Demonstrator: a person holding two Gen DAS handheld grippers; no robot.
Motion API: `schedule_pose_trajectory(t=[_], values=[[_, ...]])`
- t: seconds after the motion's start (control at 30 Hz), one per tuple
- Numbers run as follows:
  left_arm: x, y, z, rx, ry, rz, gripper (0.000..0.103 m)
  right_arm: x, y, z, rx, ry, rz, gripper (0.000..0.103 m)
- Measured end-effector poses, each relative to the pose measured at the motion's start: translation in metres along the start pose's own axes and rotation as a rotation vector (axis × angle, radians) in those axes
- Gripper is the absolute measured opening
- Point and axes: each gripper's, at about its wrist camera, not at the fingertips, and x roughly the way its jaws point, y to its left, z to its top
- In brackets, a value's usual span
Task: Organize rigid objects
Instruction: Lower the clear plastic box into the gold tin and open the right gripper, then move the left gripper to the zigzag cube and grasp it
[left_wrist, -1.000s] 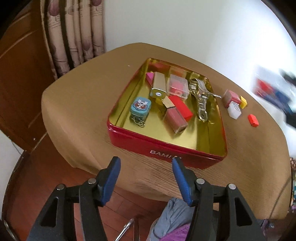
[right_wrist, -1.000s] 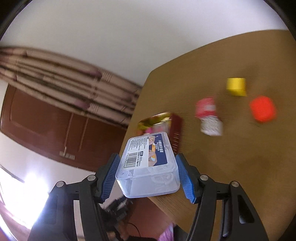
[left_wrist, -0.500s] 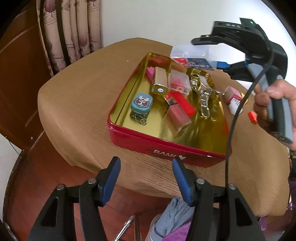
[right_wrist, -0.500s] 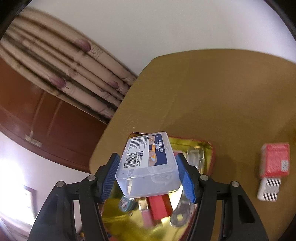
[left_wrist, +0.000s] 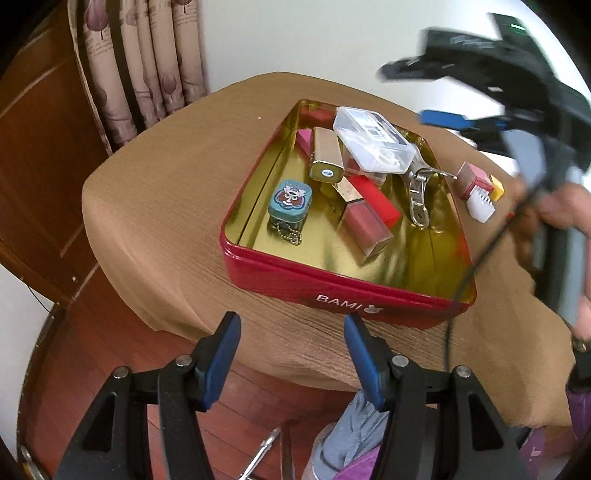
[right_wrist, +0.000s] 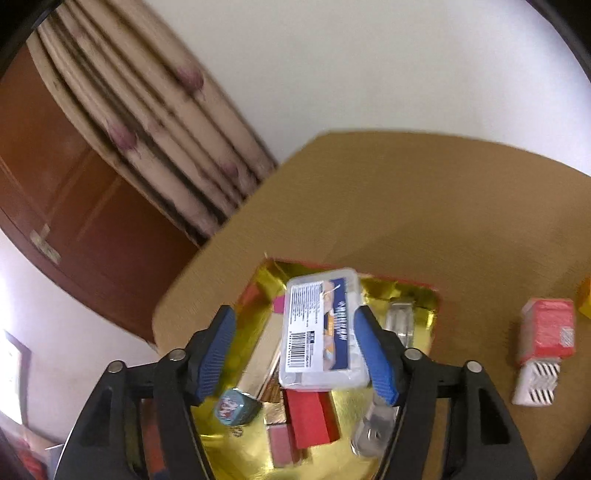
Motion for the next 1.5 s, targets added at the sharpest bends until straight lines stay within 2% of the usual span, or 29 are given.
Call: schedule_pose_trajectory(t=[0.07, 0.13, 0.23, 0.43, 0.53, 0.63, 0.67, 0.77, 0.83, 0.9, 1.03, 1.17, 1.37, 1.5], values=[[0.000, -0.001, 0.000, 0.010, -0.003, 0.008, 0.060, -0.028, -0.015, -0.007, 0.027, -0.060, -0.013, 0.078], [0.000, -0.001, 0.000, 0.018, -0.003, 0.018, 0.060, -0.059, -0.039, -0.021, 0.048, -0.106, -0.062, 0.083], [-0.002, -0.006, -0.002, 0.035, -0.006, 0.029, 0.060, -0.101, -0.085, -0.048, 0.089, -0.138, -0.189, 0.085], [-0.011, -0.021, -0.006, 0.089, -0.029, 0.048, 0.060, -0.176, -0.182, -0.109, 0.072, -0.120, -0.652, 0.086], [-0.021, -0.031, -0.006, 0.096, -0.049, -0.039, 0.060, -0.210, -0.217, -0.132, 0.037, -0.127, -0.846, 0.086], [-0.026, -0.049, -0.005, 0.105, -0.035, -0.127, 0.060, -0.230, -0.245, -0.145, 0.026, -0.117, -0.932, 0.087], [-0.027, -0.056, -0.005, 0.110, -0.030, -0.143, 0.060, -0.234, -0.252, -0.149, 0.030, -0.114, -0.939, 0.087], [-0.029, -0.090, 0.007, 0.142, -0.007, -0.187, 0.060, -0.246, -0.264, -0.149, 0.071, -0.126, -0.892, 0.088], [-0.027, -0.118, 0.018, 0.170, 0.009, -0.216, 0.060, -0.248, -0.266, -0.148, 0.072, -0.131, -0.866, 0.096], [-0.021, -0.145, 0.033, 0.183, 0.016, -0.240, 0.060, -0.248, -0.269, -0.147, 0.069, -0.119, -0.848, 0.098], [0.008, -0.191, 0.066, 0.193, 0.044, -0.242, 0.060, -0.244, -0.267, -0.146, 0.091, -0.104, -0.801, 0.099], [0.046, -0.217, 0.097, 0.159, 0.080, -0.253, 0.060, -0.249, -0.267, -0.151, 0.118, -0.119, -0.770, 0.099], [0.100, -0.236, 0.124, 0.133, 0.136, -0.176, 0.060, -0.252, -0.270, -0.154, 0.124, -0.111, -0.726, 0.099], [0.118, -0.240, 0.129, 0.121, 0.149, -0.155, 0.060, -0.249, -0.271, -0.154, 0.124, -0.097, -0.708, 0.099]])
